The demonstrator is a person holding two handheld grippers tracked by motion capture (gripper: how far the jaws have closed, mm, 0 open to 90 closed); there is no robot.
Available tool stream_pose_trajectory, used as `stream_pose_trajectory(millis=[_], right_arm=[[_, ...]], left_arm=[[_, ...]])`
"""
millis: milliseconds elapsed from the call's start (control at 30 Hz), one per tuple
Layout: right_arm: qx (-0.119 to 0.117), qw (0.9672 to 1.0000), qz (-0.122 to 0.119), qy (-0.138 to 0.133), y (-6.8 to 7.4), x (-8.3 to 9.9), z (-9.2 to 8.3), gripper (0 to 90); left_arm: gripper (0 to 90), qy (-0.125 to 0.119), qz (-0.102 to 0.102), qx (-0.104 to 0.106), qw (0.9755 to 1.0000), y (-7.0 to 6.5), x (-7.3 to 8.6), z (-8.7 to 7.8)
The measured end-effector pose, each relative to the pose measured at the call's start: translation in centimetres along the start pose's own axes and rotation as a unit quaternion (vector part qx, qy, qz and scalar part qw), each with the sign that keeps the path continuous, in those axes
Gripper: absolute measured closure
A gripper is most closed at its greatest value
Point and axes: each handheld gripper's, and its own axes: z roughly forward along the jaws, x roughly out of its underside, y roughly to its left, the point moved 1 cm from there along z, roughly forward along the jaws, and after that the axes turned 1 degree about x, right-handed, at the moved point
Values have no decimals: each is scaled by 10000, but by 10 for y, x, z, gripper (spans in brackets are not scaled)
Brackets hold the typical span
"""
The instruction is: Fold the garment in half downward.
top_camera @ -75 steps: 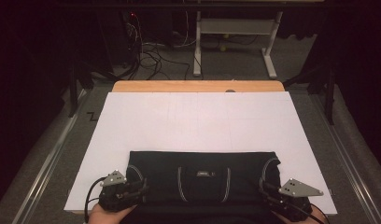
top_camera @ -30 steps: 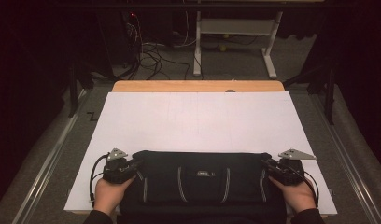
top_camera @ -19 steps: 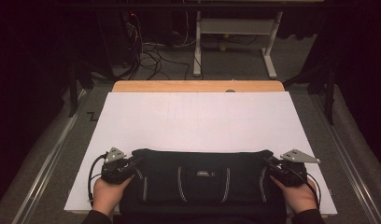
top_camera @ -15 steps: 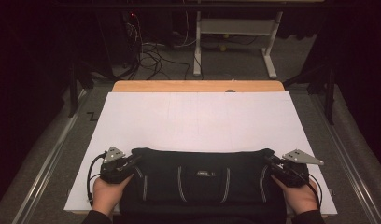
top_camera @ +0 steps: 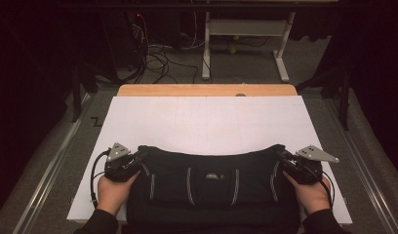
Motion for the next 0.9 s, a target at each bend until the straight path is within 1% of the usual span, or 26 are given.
stream_pose_trajectory(millis=[100, 233, 300, 400, 467, 533, 633, 733, 867, 900], right_arm=[[62, 10000, -57, -27, -1, -6, 5, 769], [111, 9999, -109, -40, -2, -12, 13, 768], [106, 9999, -102, -26, -3, -14, 17, 768], [124, 9998, -135, -20, -4, -18, 24, 768], [151, 9998, -159, -15, -5, -21, 29, 768], [201, 9996, -183, 2, -8, -24, 34, 768], [237, 9996, -155, 48, -14, -28, 40, 768], [287, 9994, -160, 63, -19, -34, 46, 768], [265, 9996, -128, 52, -26, -40, 54, 768], [324, 9993, -160, 57, -27, -42, 56, 774]], left_arm=[[743, -48, -121, -73, 9999, 5, -1, 3], [743, -196, -268, -249, 9991, 12, -5, 5], [744, -177, -294, -292, 9990, 15, -10, 7], [744, -107, -186, -379, 9991, 17, -19, 11], [744, -102, -161, -415, 9990, 16, -24, 14], [744, -60, -127, -460, 9988, 16, -29, 19], [744, -38, -70, -528, 9986, 17, -37, 25], [744, -45, -47, -588, 9982, 22, -52, 32], [744, -30, 14, -668, 9978, 26, -70, 43], [744, -19, 33, -682, 9977, 27, -73, 45]])
